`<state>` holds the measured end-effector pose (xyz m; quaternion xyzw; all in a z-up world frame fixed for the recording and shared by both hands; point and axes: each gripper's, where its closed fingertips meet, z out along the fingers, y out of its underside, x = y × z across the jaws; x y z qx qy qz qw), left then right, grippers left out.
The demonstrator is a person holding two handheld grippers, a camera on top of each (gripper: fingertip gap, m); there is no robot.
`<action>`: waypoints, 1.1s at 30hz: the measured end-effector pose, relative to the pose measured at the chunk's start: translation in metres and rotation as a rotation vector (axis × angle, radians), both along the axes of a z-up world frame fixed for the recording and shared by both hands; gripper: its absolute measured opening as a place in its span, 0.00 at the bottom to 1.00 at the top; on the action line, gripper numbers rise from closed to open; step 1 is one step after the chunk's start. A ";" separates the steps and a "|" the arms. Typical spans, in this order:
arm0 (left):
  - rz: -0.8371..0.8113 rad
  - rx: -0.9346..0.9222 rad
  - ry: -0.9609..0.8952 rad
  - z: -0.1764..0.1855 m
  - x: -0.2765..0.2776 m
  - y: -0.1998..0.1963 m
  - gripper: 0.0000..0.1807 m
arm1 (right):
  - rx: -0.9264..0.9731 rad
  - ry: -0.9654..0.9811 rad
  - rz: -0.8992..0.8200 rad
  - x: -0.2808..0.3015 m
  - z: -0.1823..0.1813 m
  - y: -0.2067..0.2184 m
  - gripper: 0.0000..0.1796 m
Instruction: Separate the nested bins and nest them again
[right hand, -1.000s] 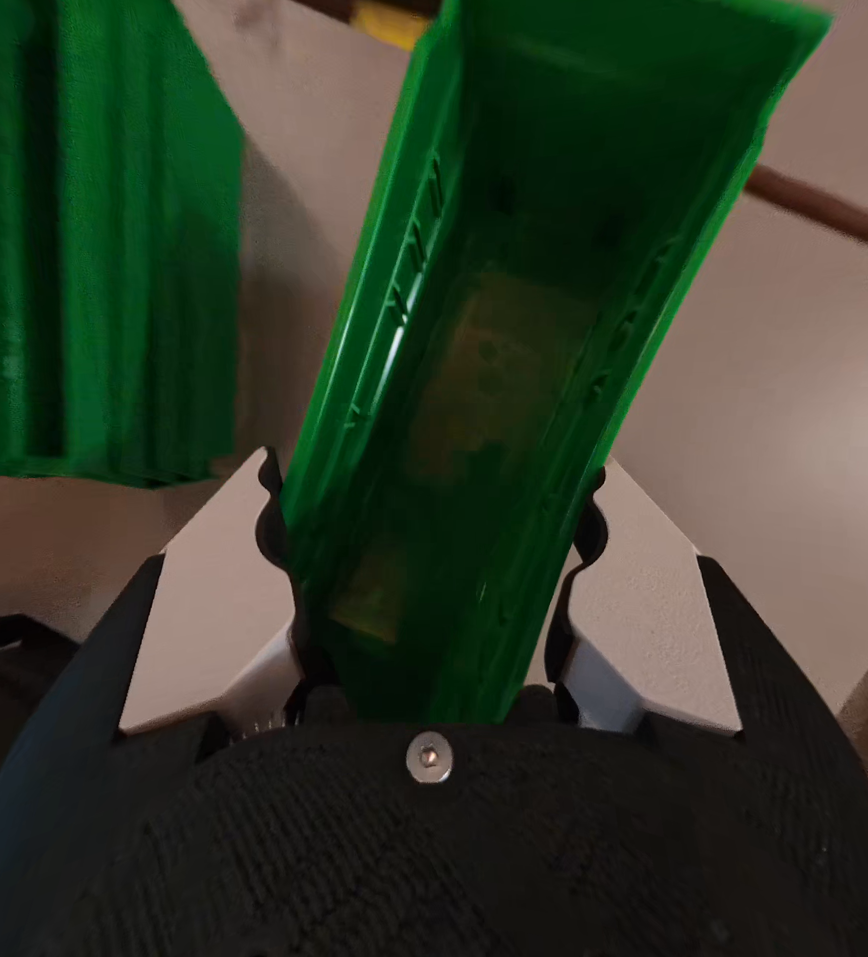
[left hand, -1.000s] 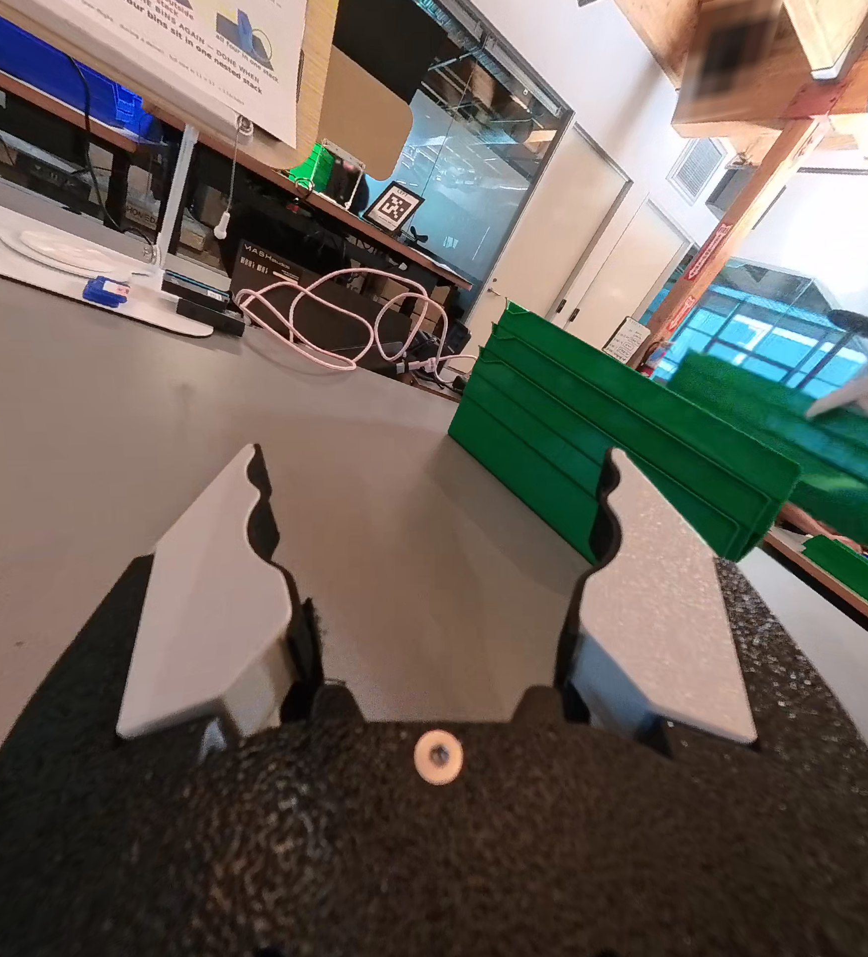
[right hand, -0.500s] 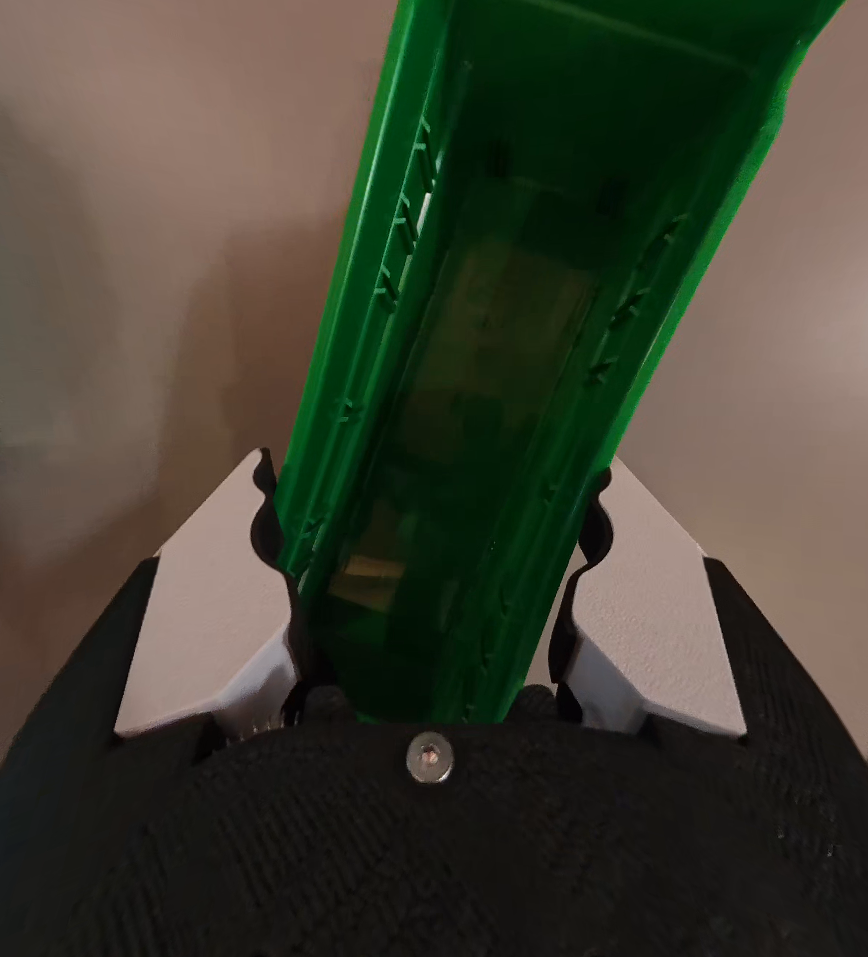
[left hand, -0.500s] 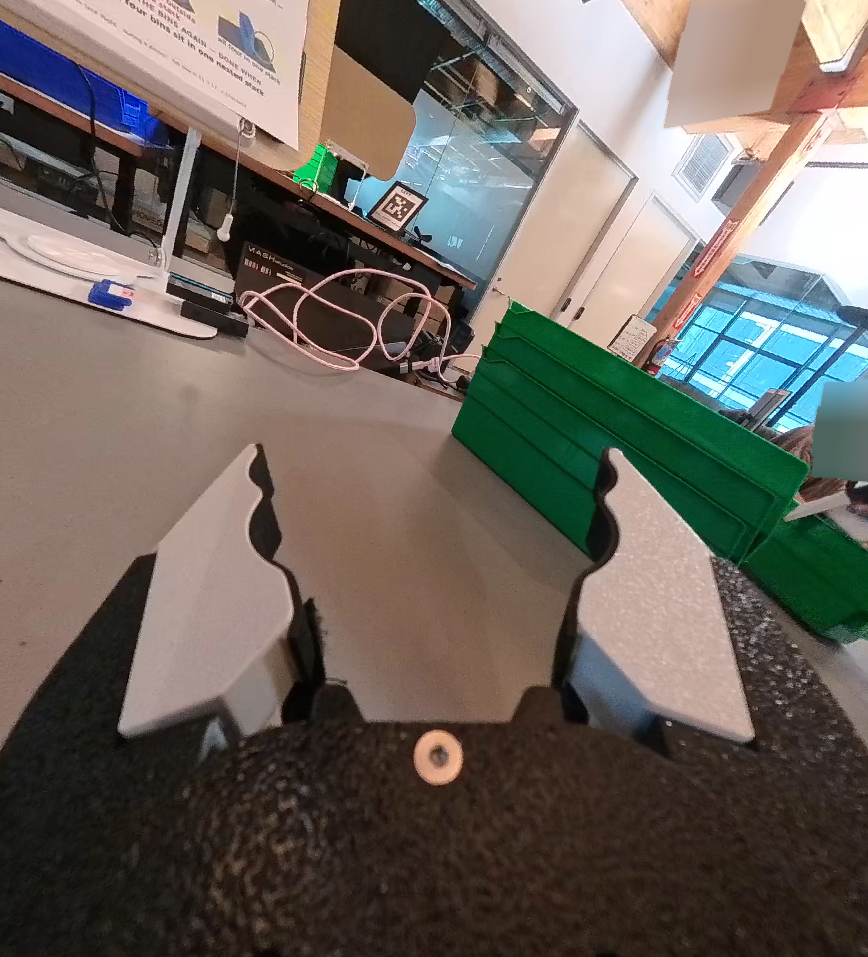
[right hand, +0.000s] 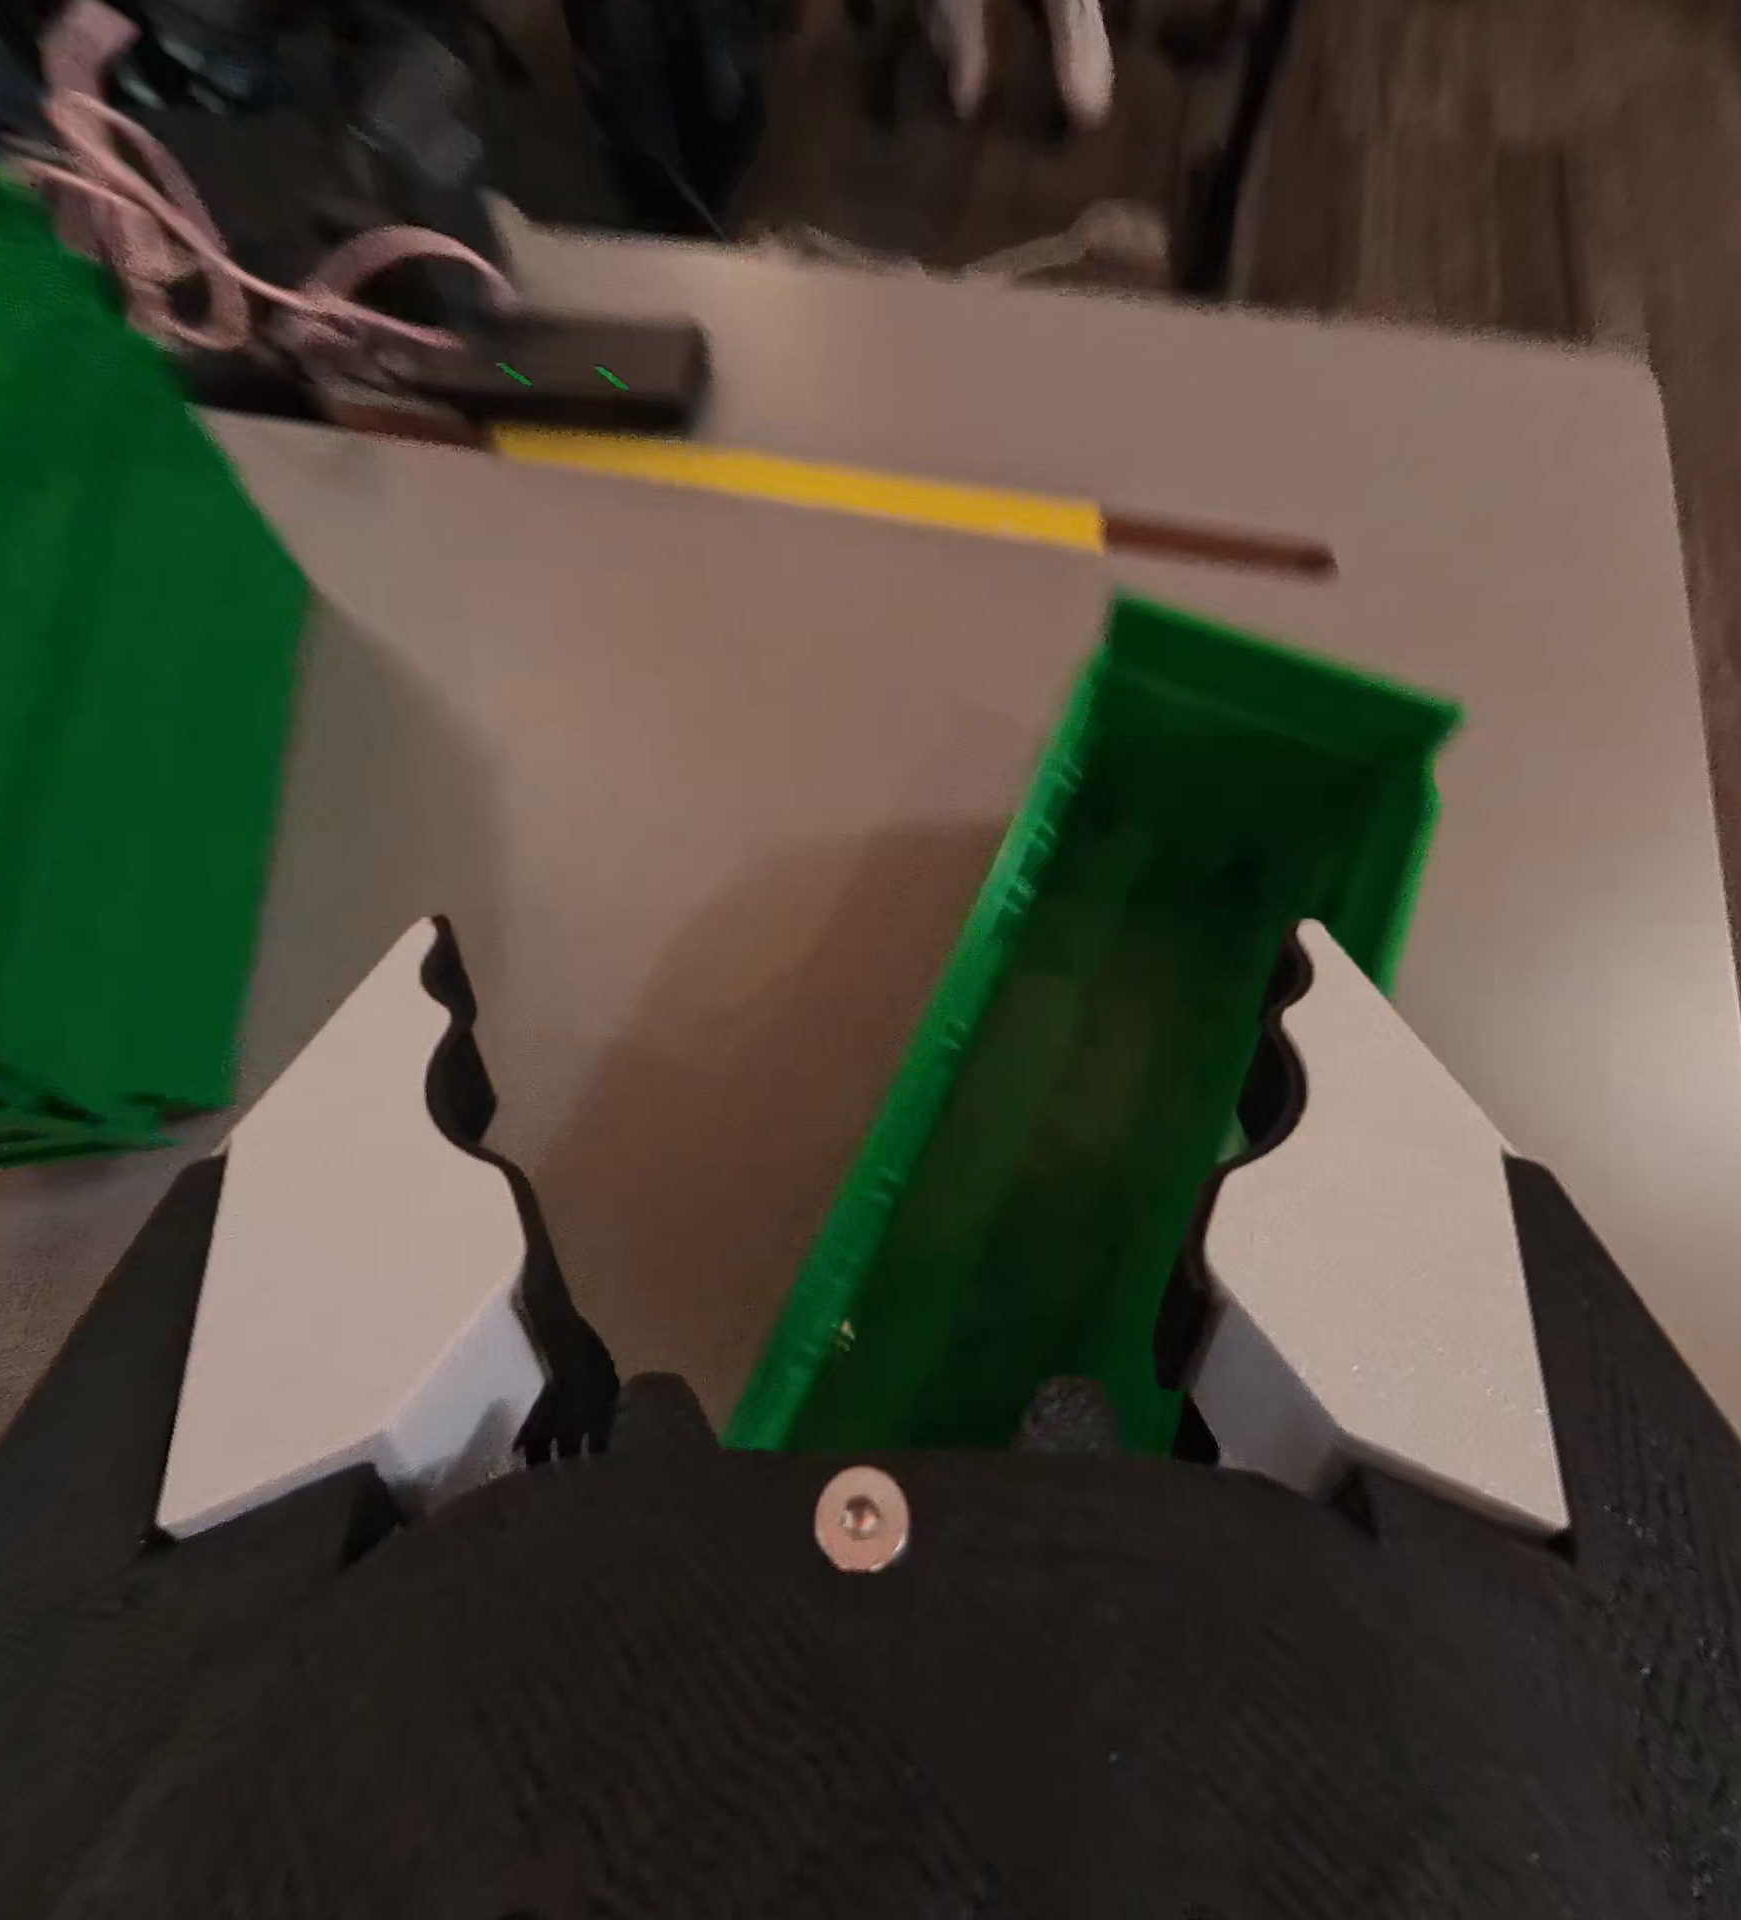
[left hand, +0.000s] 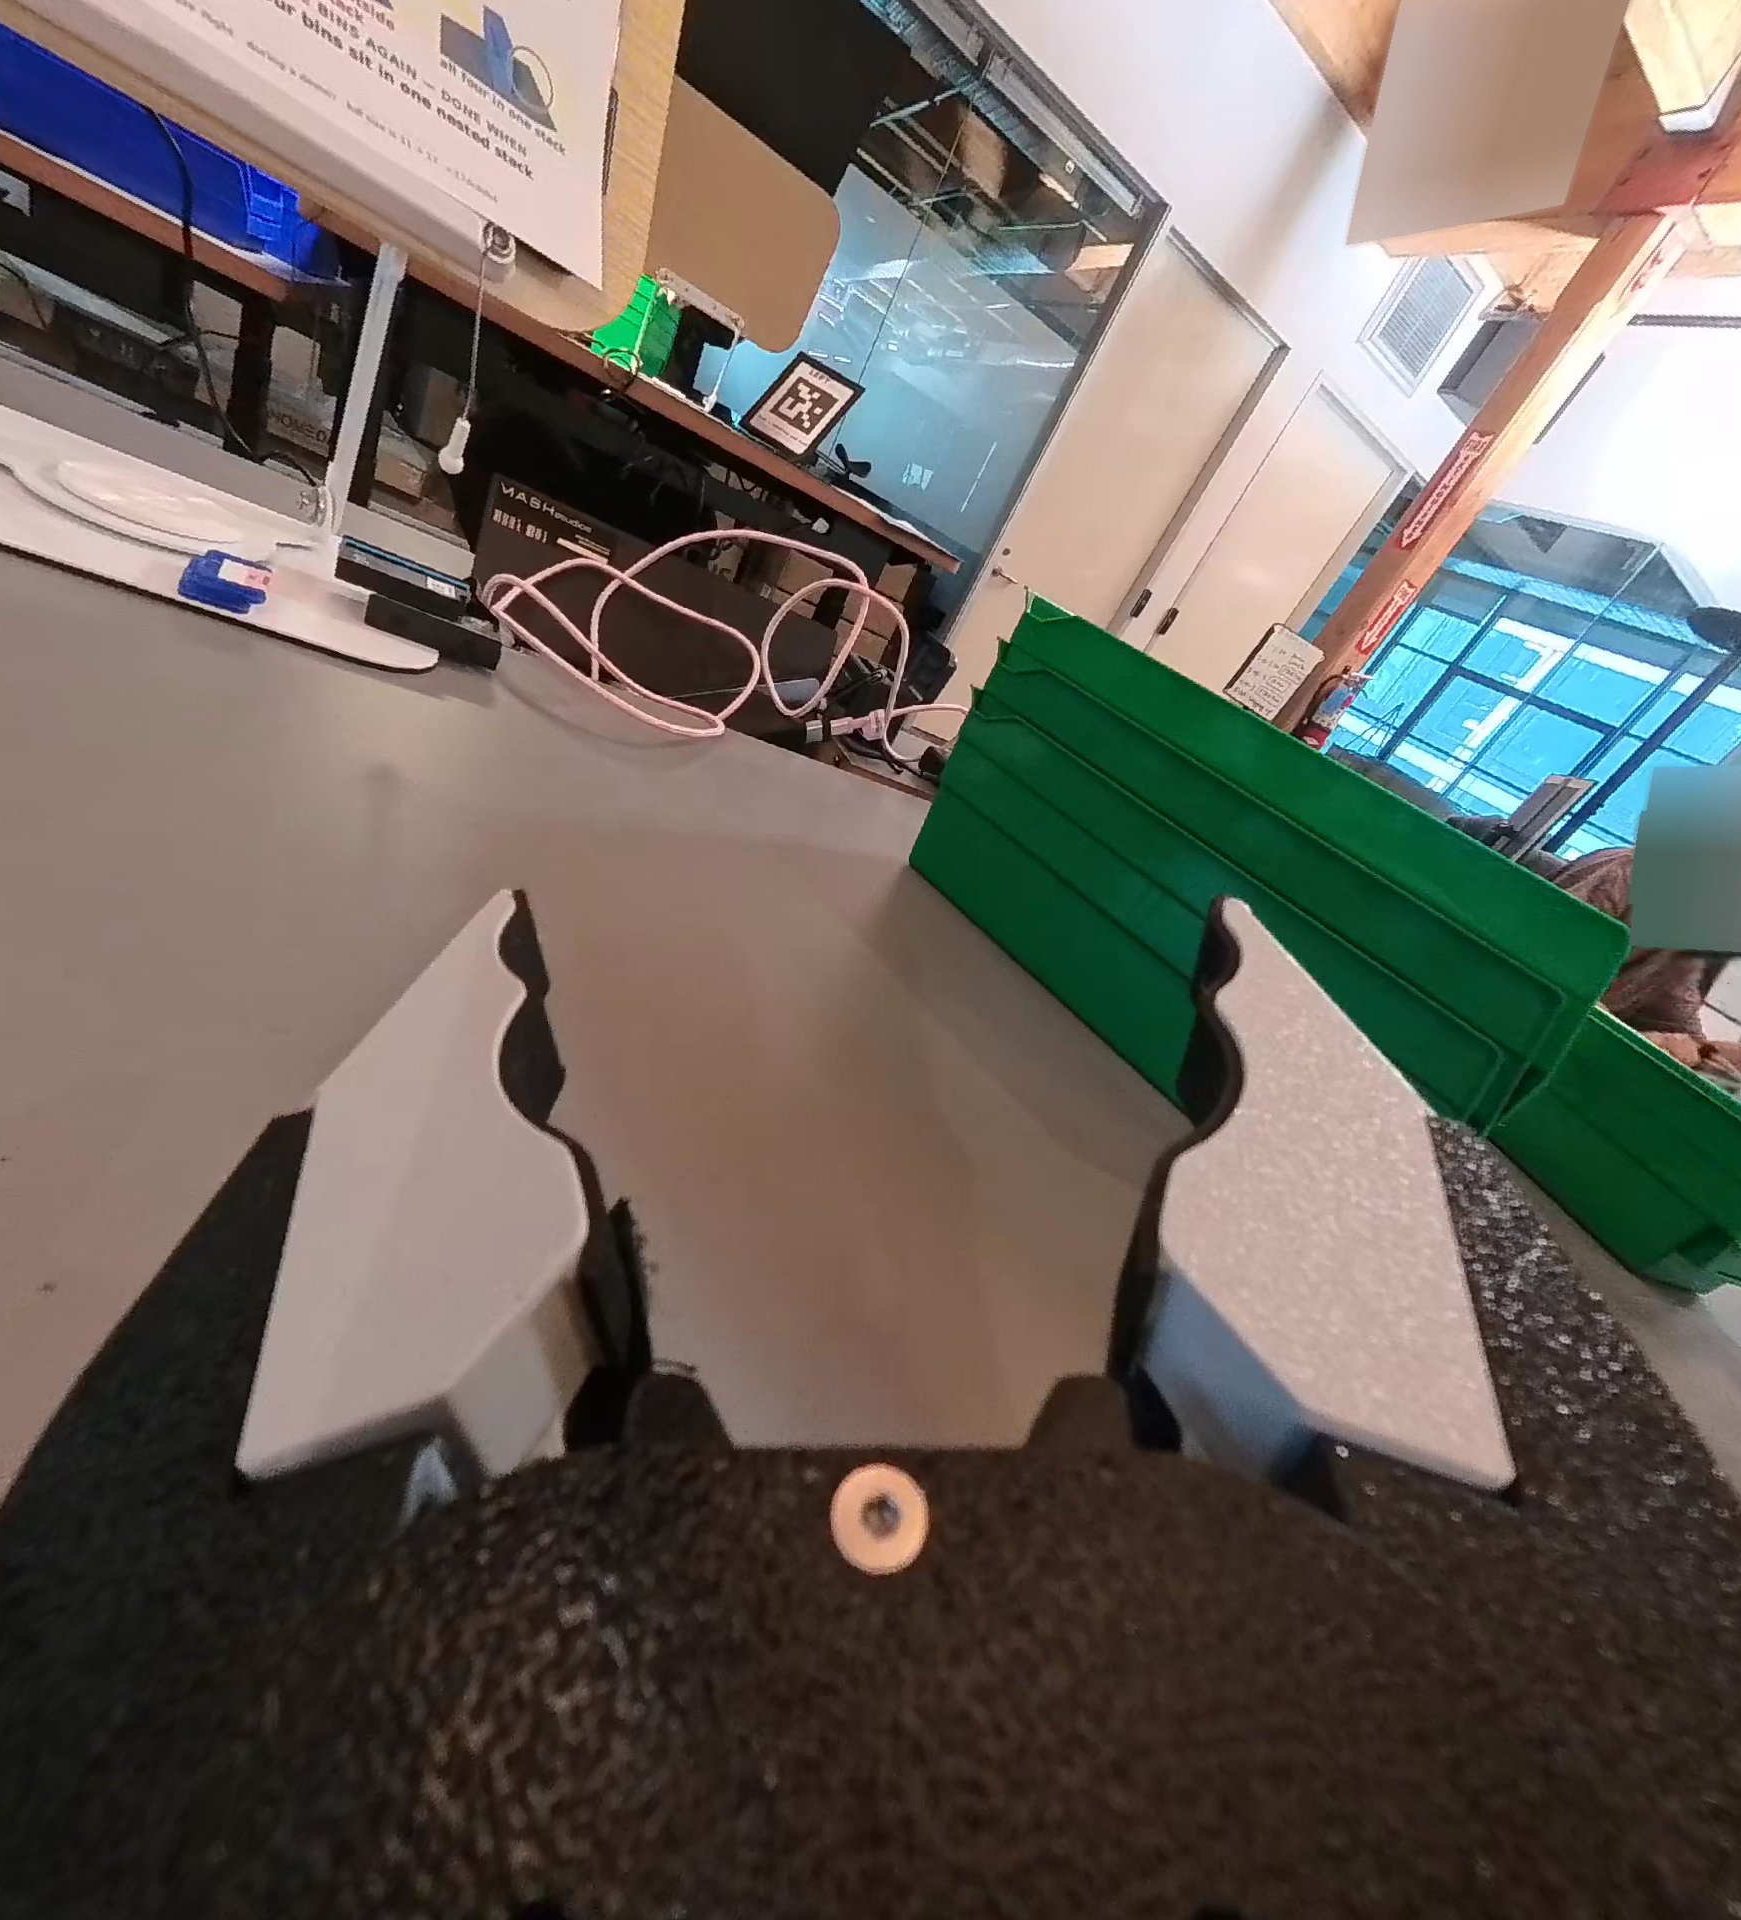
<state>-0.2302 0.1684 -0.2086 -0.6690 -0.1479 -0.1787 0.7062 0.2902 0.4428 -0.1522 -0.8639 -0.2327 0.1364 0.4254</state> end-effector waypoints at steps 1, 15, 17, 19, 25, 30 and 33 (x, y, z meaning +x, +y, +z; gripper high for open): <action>-0.001 -0.002 0.000 0.000 0.000 0.000 0.67 | 0.053 0.025 0.049 -0.018 0.017 -0.008 0.82; 0.000 0.013 0.003 0.002 0.000 -0.002 0.68 | -0.310 0.009 0.633 -0.298 0.014 -0.084 0.88; -0.003 0.018 -0.001 0.002 0.001 -0.002 0.68 | -0.352 -0.126 0.617 -0.313 -0.002 -0.077 0.89; -0.011 0.022 -0.005 0.003 0.001 -0.002 0.67 | -0.394 -0.224 0.588 -0.322 -0.015 -0.070 0.89; -0.014 0.026 -0.017 0.003 0.001 -0.003 0.66 | -0.474 -0.387 0.504 -0.326 -0.033 -0.054 0.81; -0.011 0.033 -0.023 0.004 -0.001 -0.003 0.65 | -0.531 -0.393 0.476 -0.333 -0.032 -0.057 0.70; -0.006 0.037 -0.025 0.004 -0.002 -0.004 0.65 | -0.549 -0.424 0.483 -0.334 -0.029 -0.059 0.62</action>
